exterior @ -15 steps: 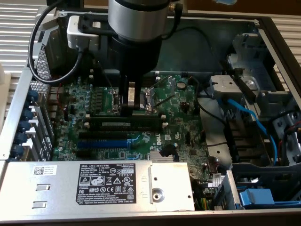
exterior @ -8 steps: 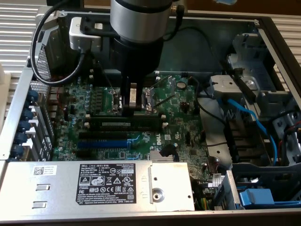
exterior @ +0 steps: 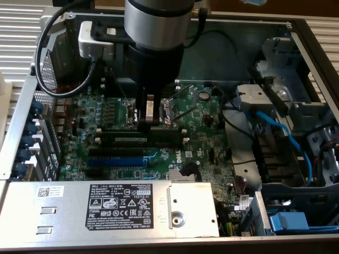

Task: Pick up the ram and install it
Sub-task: 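Press down the ram until it locks into place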

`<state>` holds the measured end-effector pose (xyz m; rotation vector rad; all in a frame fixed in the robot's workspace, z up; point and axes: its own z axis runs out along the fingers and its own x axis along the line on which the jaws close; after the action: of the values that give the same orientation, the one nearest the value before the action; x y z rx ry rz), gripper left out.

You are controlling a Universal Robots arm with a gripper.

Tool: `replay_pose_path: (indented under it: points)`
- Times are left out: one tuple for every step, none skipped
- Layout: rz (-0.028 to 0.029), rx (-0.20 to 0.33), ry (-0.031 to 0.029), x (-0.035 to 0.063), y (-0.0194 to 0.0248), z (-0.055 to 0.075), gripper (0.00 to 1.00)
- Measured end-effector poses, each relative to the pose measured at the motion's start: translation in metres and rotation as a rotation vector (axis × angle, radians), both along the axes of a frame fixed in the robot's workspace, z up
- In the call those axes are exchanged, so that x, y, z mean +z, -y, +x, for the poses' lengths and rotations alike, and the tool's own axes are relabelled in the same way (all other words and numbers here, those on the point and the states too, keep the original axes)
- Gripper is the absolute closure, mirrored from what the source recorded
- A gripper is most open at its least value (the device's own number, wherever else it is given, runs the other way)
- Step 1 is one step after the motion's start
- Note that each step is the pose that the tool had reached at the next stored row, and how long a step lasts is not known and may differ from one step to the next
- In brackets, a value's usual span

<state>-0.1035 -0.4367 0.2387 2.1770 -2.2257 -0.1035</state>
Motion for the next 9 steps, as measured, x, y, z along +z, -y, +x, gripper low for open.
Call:
replay_pose_path:
  points:
    - [0.0001,0.0,-0.0002,-0.0003,-0.0003,0.0,0.89]
    - [0.0001,0.0,-0.0003,-0.0005,-0.0005,0.0,0.89]
    - [0.0,0.0,-0.0004,-0.0008,-0.0007,-0.0001,0.89]
    - [0.0,0.0,-0.0005,-0.0011,-0.0007,-0.0001,0.89]
    - [0.0,0.0,-0.0007,-0.0014,-0.0007,-0.0001,0.89]
    - [0.0001,0.0,-0.0011,-0.0018,-0.0008,-0.0001,0.89]
    - [0.0001,0.0,-0.0015,-0.0022,-0.0009,-0.0001,0.89]
    - [0.0,0.0,-0.002,-0.0025,-0.001,-0.0001,0.89]
    - [0.0,0.0,-0.0028,-0.0027,-0.0013,0.0001,0.89]
